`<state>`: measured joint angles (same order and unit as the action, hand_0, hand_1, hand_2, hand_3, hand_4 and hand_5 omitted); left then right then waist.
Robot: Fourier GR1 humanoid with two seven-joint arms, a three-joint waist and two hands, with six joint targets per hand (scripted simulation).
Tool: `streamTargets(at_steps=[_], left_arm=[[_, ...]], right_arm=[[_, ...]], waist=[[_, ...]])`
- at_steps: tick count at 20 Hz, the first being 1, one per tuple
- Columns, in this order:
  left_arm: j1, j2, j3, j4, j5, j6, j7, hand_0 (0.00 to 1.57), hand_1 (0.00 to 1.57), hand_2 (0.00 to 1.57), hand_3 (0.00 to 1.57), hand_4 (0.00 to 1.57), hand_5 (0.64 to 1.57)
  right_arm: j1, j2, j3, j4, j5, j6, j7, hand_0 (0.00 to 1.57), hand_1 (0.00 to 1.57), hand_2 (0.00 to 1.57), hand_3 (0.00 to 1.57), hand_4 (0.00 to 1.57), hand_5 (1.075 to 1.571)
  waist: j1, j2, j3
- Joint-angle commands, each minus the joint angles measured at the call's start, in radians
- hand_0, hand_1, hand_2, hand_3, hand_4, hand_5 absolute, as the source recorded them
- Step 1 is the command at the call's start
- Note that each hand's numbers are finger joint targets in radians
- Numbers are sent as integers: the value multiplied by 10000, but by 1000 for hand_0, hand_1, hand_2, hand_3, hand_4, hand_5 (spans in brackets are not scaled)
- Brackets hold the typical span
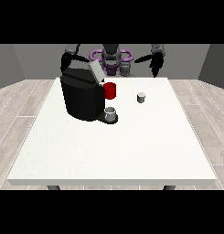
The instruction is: Insert the coffee pod into the coffee machine and close the lid
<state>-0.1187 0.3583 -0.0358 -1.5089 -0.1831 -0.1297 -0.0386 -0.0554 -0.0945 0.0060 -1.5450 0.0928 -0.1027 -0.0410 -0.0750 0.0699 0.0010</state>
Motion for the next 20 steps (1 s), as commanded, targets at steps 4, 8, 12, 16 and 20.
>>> streamTargets(at_steps=[4,8,12,16,20], left_arm=[[-1676,871,141,1389,-966,-431,324,0,0,0,0,0,1571],[-2414,1279,607,3142,-1272,-542,-186,0,0,0,0,0,1571],[-2737,1125,248,3999,-1817,-771,-12,0,0,0,0,0,1571],[-3245,1198,144,4868,-2548,-560,-306,0,0,0,0,0,1571],[-3787,629,86,5501,-3146,445,-920,261,261,589,247,0,1571]], right_arm=[[-1040,-177,-221,149,205,-92,-308,0,0,0,0,0,1571],[-699,587,873,-284,985,-567,-220,0,0,0,0,0,1571],[-1083,735,575,-296,553,-518,754,0,0,0,0,0,1571],[-1280,301,335,66,680,-280,700,0,0,0,0,0,1571],[-1590,688,304,420,495,-400,777,0,0,0,0,0,1571]], waist=[[-669,1064,-8],[-1089,1422,-14],[-985,1227,-12],[-1009,1433,-11],[-947,1718,-11]])
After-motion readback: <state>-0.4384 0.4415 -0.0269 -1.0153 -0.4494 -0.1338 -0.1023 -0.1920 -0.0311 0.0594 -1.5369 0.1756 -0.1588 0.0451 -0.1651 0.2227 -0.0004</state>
